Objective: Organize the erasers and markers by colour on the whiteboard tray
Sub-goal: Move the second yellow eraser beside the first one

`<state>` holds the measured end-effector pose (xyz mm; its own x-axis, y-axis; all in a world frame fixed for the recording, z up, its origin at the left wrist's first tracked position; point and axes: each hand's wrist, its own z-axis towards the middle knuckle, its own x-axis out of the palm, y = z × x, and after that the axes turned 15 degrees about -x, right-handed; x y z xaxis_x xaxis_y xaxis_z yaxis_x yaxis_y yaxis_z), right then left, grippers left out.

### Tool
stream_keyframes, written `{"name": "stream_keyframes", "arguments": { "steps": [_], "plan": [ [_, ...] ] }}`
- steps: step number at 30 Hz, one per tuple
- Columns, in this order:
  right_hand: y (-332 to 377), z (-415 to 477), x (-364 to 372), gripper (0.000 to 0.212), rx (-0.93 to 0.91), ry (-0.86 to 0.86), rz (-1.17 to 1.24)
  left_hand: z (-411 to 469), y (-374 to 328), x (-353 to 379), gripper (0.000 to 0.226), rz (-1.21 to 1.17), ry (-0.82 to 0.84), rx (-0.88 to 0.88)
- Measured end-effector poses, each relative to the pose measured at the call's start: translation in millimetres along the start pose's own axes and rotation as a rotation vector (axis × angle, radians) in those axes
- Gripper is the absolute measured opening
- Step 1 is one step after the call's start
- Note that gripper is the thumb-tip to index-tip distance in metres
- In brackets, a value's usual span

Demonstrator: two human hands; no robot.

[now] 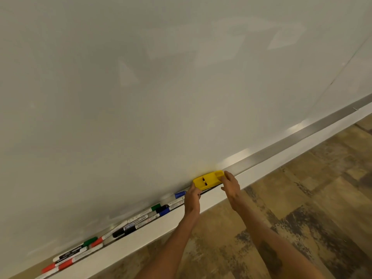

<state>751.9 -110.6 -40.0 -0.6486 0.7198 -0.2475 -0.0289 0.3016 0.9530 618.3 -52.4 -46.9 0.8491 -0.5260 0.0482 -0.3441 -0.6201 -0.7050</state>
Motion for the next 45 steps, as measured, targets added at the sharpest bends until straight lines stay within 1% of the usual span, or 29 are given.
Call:
{"name": "stream_keyframes", "arguments": {
  "steps": [4,9,11,13,15,16,17,19,22,25,26,29,31,32,37,40,45],
  "plan": [
    [7.0,-29.8,16.3,0.047,0.036,-0.040,0.053,-25.0,4.6,-24.8,0.032,0.014,-0.027,0.043],
    [22.9,-80.4,59.3,0.038,-0.035,-0.058,0.033,-62.4,12.5,-77.7,0.029,0.021,-0.076,0.052],
    [23.2,-101.2,75.2,0.037,-0.064,-0.036,0.013,-79.0,14.7,-98.1,0.021,0.015,-0.123,0.038],
    [45.5,-184.0,157.0,0.039,-0.107,0.080,-0.015,-126.7,42.1,-202.9,0.011,-0.110,-0.190,0.027],
    [38.8,-192.5,161.2,0.038,-0.087,0.077,0.017,-132.1,46.4,-204.1,0.008,-0.087,-0.203,0.016],
    [40.2,-204.1,174.2,0.038,-0.081,0.079,0.024,-138.6,51.8,-220.7,0.008,-0.110,-0.200,0.010],
    [40.8,-214.0,183.8,0.039,-0.066,0.082,0.026,-143.4,56.9,-233.2,0.010,-0.109,-0.202,0.003],
    [36.9,-215.7,183.9,0.040,-0.053,0.069,0.052,-142.7,59.7,-232.1,0.013,-0.046,-0.198,-0.002],
    [29.9,-222.2,189.3,0.043,-0.052,0.069,0.044,-143.3,64.5,-237.3,0.018,-0.055,-0.236,-0.008],
    [23.6,-244.5,214.1,0.044,-0.051,0.092,0.051,-153.1,76.8,-267.2,0.014,-0.077,-0.268,-0.032],
    [22.0,-252.8,223.4,0.043,-0.060,0.101,0.064,-158.9,80.9,-278.5,0.015,-0.084,-0.280,-0.033],
    [24.6,-287.3,270.8,0.041,-0.085,0.156,0.097,-174.8,99.0,-334.7,0.017,-0.133,-0.326,-0.007],
    [25.6,-304.9,297.1,0.041,-0.083,0.189,0.113,-184.2,107.5,-366.0,0.031,-0.159,-0.363,-0.015],
    [26.4,-313.8,310.0,0.040,-0.089,0.209,0.122,-190.2,111.2,-381.4,0.033,-0.177,-0.370,-0.018],
    [34.1,-352.7,371.8,0.037,-0.119,0.319,0.160,-213.2,125.5,-455.5,0.035,-0.223,-0.446,0.014],
    [38.2,-373.3,406.9,0.040,-0.118,0.385,0.164,-220.6,134.5,-494.6,0.024,-0.233,-0.510,0.035],
    [42.5,-403.1,458.0,0.035,-0.127,0.498,0.168,-227.2,150.4,-556.0,0.023,-0.203,-0.600,0.040]
  ]
}}
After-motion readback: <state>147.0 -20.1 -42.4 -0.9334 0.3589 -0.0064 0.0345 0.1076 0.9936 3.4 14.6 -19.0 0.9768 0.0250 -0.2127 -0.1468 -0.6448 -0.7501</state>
